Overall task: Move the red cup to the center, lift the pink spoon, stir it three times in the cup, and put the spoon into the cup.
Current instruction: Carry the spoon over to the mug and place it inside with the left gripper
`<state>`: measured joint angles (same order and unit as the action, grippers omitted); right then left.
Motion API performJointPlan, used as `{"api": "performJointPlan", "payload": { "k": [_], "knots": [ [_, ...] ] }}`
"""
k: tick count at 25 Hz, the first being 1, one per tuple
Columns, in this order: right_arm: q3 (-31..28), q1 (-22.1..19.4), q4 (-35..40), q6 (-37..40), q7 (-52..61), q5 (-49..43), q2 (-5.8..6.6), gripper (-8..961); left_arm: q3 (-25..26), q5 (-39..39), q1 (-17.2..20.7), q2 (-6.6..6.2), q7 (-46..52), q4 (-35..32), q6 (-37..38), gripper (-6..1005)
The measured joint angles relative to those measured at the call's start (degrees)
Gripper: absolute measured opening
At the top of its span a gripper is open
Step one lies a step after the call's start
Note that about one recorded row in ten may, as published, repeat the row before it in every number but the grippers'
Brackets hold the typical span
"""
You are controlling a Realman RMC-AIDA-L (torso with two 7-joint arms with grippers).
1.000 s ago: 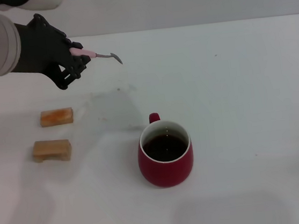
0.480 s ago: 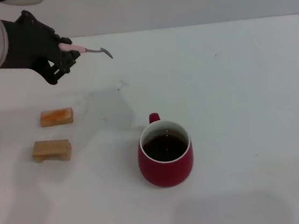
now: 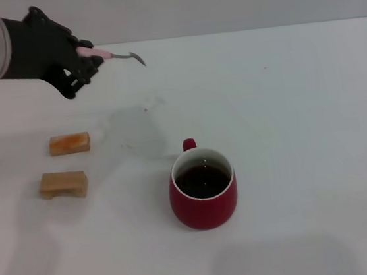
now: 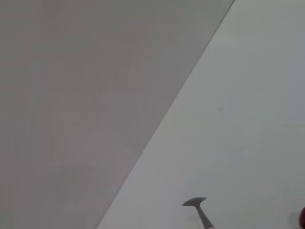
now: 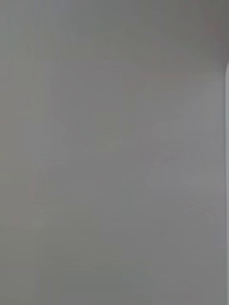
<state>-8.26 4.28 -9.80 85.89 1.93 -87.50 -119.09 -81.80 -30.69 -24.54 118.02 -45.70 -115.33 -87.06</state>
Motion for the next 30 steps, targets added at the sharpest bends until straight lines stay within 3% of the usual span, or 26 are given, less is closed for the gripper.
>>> {"api": "performJointPlan", "payload": {
  "k": [4, 9, 19, 30],
  "knots": [
    [0.00, 0.10, 0.04, -0.37, 0.00, 0.03, 0.01, 0, 0.08, -2.98, -0.07, 0.02, 0.12, -0.31, -1.38, 175],
    [0.11, 0.19, -0.12, 0.00, 0.00, 0.05, -0.05, 0, -0.19, -4.43, -2.15, 0.02, 2.41, -1.08, -6.99, 175],
    [0.47, -0.02, -0.29, 0.23, 0.00, -0.01, -0.17, 0, -3.05, -6.49, -5.81, 0.11, 6.57, -2.44, -11.04, 174],
    [0.49, -0.38, -0.38, 0.24, 0.00, -0.03, -0.27, -1, -1.76, -6.85, -8.01, -0.17, 6.36, -2.63, -14.35, 174]
  ]
}}
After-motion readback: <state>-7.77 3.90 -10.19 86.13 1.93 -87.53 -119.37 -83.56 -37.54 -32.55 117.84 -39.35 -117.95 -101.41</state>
